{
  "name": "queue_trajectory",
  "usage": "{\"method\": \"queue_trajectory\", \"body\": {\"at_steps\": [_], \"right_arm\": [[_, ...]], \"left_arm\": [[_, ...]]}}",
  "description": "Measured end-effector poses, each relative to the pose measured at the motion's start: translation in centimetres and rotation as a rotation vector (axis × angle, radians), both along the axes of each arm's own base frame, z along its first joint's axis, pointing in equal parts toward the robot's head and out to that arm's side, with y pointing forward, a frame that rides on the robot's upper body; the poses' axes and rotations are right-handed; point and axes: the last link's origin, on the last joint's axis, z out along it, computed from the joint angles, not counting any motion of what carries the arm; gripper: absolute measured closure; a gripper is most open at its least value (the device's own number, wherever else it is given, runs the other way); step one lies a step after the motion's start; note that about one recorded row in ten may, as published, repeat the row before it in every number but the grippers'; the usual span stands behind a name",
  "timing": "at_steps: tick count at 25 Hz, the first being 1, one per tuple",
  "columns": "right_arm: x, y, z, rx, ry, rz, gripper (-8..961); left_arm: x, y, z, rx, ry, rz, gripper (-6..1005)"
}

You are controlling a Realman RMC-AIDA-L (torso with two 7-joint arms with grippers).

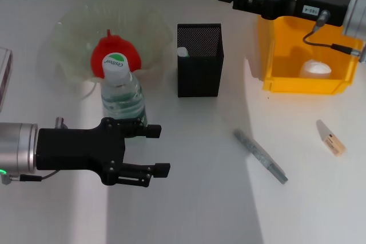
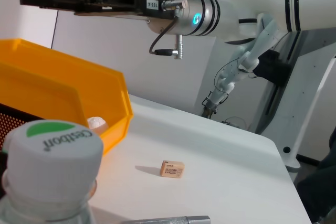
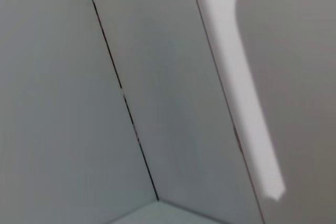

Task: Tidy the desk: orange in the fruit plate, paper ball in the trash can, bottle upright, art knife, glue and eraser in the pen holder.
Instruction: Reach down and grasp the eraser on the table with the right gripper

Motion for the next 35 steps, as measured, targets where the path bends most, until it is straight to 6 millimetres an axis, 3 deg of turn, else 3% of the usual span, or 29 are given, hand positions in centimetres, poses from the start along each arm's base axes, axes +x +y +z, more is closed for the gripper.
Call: {"method": "queue_trajectory", "body": {"at_steps": [6, 12, 17, 20, 26, 35], "right_arm": [[-0.8, -2.8, 3.8, -0.088, -0.201, -0.045, 303], [-1.8, -4.7, 5.7, -0.196, -0.367, -0.147, 303], [-2.4, -6.1, 6.6, -0.316, -0.501, -0.330, 303], [-2.8, -6.4, 6.5, -0.376, -0.553, -0.391, 303], [-2.7, -6.5, 4.0, -0.505, -0.757, -0.514, 302], [-2.5, -6.3, 2.5, -0.575, -0.781, -0.546, 302]], "left_arm": [[-0.1, -0.1, 0.0, 0.001, 0.000, 0.001, 164], [0.1, 0.0, -0.1, -0.003, 0.003, -0.006, 164], [0.1, 0.1, -0.1, -0.005, 0.003, -0.003, 164], [0.2, 0.1, -0.1, -0.006, 0.003, -0.006, 164], [0.3, 0.1, -0.1, -0.019, 0.000, -0.013, 164], [0.5, 0.0, -0.2, -0.030, 0.002, -0.020, 164]]}}
